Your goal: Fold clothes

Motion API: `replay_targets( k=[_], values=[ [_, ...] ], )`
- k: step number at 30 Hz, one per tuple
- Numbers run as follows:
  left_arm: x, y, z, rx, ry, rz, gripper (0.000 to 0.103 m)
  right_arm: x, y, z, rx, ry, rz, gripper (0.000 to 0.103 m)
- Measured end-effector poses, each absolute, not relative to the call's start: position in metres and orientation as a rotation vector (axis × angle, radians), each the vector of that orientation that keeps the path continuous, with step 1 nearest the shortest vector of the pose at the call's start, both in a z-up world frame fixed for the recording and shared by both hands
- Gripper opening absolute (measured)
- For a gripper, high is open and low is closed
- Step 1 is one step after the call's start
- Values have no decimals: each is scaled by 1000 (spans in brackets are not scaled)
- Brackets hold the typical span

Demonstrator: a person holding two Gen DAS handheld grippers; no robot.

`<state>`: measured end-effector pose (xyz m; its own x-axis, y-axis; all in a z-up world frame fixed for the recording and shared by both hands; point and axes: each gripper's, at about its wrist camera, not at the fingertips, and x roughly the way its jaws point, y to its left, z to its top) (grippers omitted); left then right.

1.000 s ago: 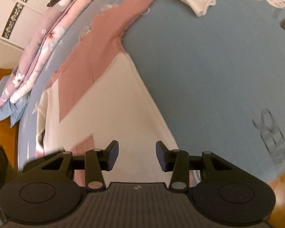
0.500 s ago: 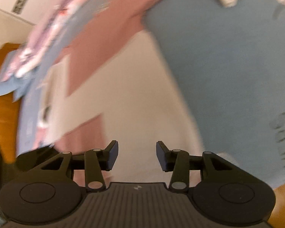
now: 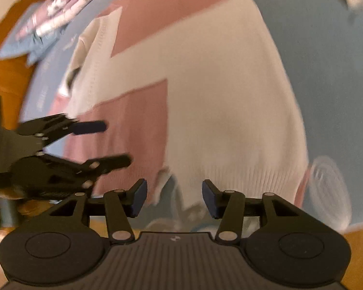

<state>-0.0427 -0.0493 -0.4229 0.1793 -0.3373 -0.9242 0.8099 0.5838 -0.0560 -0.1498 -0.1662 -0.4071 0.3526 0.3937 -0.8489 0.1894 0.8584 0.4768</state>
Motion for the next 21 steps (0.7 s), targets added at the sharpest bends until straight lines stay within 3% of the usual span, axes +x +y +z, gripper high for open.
replay_targets(
  k=[7,8,19,21],
  values=[
    [-50,-33,-418,470,1090,-856,75,-152,-86,-404,-203,1231,223,53],
    [-51,-30,-417,466,1086,-851,75,-156,-75,-407,-345,1228,208,48],
    [-62,-18,-410,393,1069,-845,75,-135,-115,-393,-318,1214,109,46],
    [-63,-18,-411,390,1063,-844,75,-145,-104,-386,-329,1198,211,40]
  ],
)
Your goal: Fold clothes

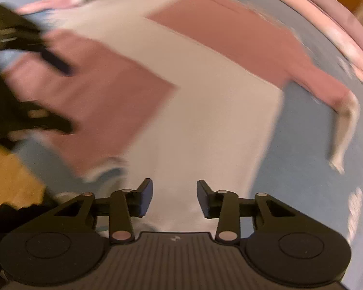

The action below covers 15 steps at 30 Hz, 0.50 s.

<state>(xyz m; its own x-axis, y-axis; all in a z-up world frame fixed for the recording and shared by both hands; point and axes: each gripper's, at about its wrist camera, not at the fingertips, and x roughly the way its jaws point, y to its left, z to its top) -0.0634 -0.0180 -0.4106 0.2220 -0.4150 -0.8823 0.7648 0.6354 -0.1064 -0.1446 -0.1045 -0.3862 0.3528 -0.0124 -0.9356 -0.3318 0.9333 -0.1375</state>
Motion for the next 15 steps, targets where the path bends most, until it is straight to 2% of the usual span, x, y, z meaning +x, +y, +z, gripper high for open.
replay_targets(
  k=[2,5,6,7,8,15],
  values=[
    [-64,-18,-412,382,1066,-843,75,-152,-88,-390,-356,1225,293,31],
    [-63,-17,-415,373,1070,-835,75,-158,-69,-406,-426,1249,296,30],
    [-64,-16,-414,373,1069,-833,75,-158,-66,-411,-458,1255,270,26],
    [-65,-16,-414,375,1065,-833,75,-158,-65,-414,-494,1251,250,11],
    [-65,-15,-413,376,1064,-834,75,-159,-65,-414,-533,1235,230,3],
    [-76,-26,-409,386,1045,-907,75,-149,-92,-387,-510,1205,176,3]
  ],
)
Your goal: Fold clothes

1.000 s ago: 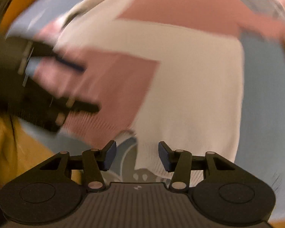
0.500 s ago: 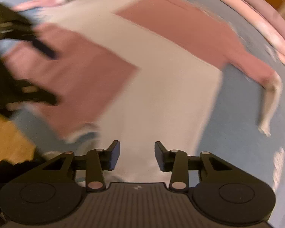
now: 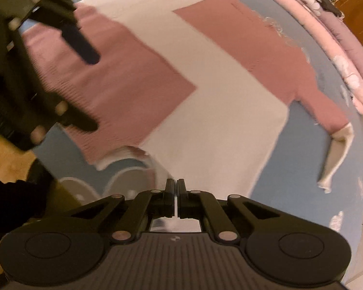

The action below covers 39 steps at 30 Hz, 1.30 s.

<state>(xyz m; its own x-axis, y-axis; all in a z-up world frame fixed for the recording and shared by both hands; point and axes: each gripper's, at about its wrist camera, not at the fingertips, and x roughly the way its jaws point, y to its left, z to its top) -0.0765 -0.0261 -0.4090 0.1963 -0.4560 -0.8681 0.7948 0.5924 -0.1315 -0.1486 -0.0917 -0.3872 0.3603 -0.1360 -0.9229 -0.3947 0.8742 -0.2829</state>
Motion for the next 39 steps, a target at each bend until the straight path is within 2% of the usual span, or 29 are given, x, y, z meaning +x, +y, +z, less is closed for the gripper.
replay_targets(
  k=[9,13,17,21,22,25,26,30,35,39],
  values=[
    [-92,-66,-412,339,1019,-1231,73,-134,-104,-383,-515,1153,168,3],
    [-81,-80,-426,272,1000,-1314,73,-135,-107,-381,-499,1155,198,4],
    [-64,-81,-436,233,1003,-1305,73,-148,-120,-366,-457,1154,207,11],
    [-52,-77,-442,205,1020,-1301,76,-168,-127,-358,-411,1163,359,9],
    [-52,-79,-446,228,1035,-1288,75,-174,-125,-361,-458,1149,383,13],
    [-48,-76,-450,254,1047,-1258,73,-191,-116,-378,-650,1123,430,39],
    [-44,-71,-447,235,1044,-1245,74,-196,-114,-384,-698,1111,444,42],
    [-28,-50,-436,131,1055,-1143,75,-206,-106,-402,-792,1080,484,42],
    [-21,-28,-431,43,1074,-1063,75,-220,-88,-422,-1046,991,527,44],
    [-25,-21,-430,64,1079,-1038,75,-226,-79,-420,-1050,979,601,46]
  ],
)
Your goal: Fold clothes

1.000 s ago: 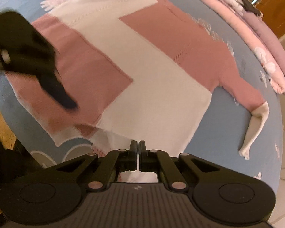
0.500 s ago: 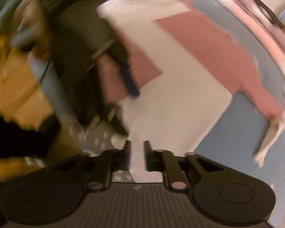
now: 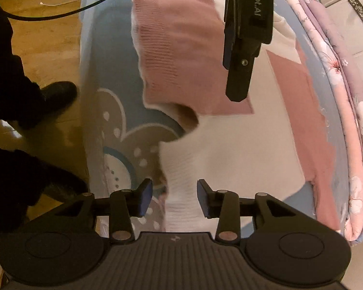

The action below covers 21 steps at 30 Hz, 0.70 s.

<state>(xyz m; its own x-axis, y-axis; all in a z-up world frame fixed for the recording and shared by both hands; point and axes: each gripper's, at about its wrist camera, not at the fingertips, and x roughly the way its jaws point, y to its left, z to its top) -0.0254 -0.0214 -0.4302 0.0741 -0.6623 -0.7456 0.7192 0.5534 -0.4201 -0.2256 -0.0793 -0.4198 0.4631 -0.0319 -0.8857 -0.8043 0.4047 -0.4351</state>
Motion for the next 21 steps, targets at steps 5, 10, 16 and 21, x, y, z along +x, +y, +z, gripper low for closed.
replay_targets(
  k=[5,10,16,21],
  values=[
    [-31,-17,-430,71,1081,-1022,75,-214,-75,-419,-1110,923,465,47],
    [-35,-11,-427,59,1077,-1011,75,-176,-94,-385,-734,1040,341,49],
    [-31,1,-427,8,1078,-970,75,-162,-100,-380,-591,1115,359,49],
    [-26,11,-428,-5,1088,-940,75,-172,-78,-383,-554,1187,630,49]
  ],
)
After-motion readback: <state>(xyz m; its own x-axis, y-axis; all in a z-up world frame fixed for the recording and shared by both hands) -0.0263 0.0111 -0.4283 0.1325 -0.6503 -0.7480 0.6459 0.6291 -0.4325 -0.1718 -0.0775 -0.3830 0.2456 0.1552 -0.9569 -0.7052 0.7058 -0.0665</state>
